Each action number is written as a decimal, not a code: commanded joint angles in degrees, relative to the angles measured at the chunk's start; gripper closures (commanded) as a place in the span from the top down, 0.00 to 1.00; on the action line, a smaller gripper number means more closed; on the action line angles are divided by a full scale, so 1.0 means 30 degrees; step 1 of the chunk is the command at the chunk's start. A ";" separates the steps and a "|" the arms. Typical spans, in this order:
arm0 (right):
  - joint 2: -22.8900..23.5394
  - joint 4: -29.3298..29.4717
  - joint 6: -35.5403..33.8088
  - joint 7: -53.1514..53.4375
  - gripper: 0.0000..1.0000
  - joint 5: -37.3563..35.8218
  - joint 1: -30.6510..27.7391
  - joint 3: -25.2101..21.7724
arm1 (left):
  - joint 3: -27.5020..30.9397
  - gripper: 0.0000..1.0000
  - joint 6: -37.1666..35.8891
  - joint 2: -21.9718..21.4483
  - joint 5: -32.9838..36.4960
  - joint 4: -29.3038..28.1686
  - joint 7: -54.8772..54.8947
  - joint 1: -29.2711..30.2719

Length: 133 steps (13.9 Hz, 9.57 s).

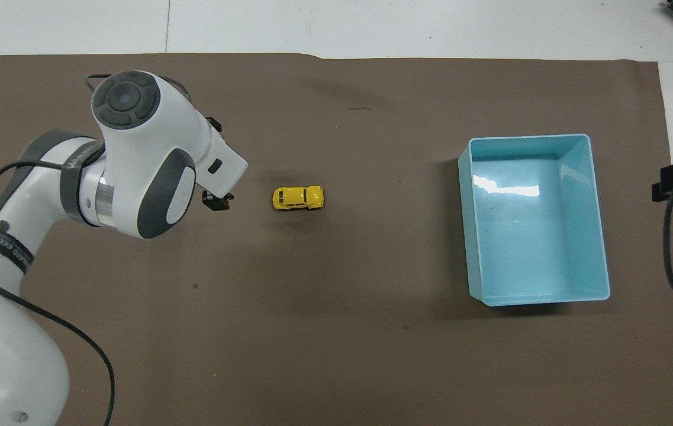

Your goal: Wind up and store yellow beetle car

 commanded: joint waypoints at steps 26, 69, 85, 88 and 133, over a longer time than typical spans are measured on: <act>-0.0126 0.0053 -0.0318 -0.0408 1.00 0.0054 -0.0251 0.0094 | 0.0530 0.00 0.3315 0.1864 0.1322 -0.1471 -0.5846 -0.3849; -0.0126 0.0024 -0.0289 -0.0408 1.00 0.0025 -0.0251 0.0065 | 0.0530 1.00 0.3901 -0.2003 0.1264 -0.4225 -0.0302 -0.0158; -0.0126 0.0053 -0.0289 -0.0437 1.00 0.0025 -0.0280 0.0211 | 0.2900 1.00 -0.5704 -0.4115 0.1001 0.1482 -1.8708 0.1569; -0.0126 0.0024 -0.0289 -0.0437 1.00 0.0025 -0.0310 0.0123 | 0.2932 1.00 -0.7172 -0.4435 0.0065 0.2395 -1.8766 0.2740; 0.1777 -1.3713 1.6377 -2.3669 1.00 -0.0062 0.6575 0.0592 | 0.2756 1.00 -1.1805 -0.7601 0.0561 0.2543 -1.9821 0.4266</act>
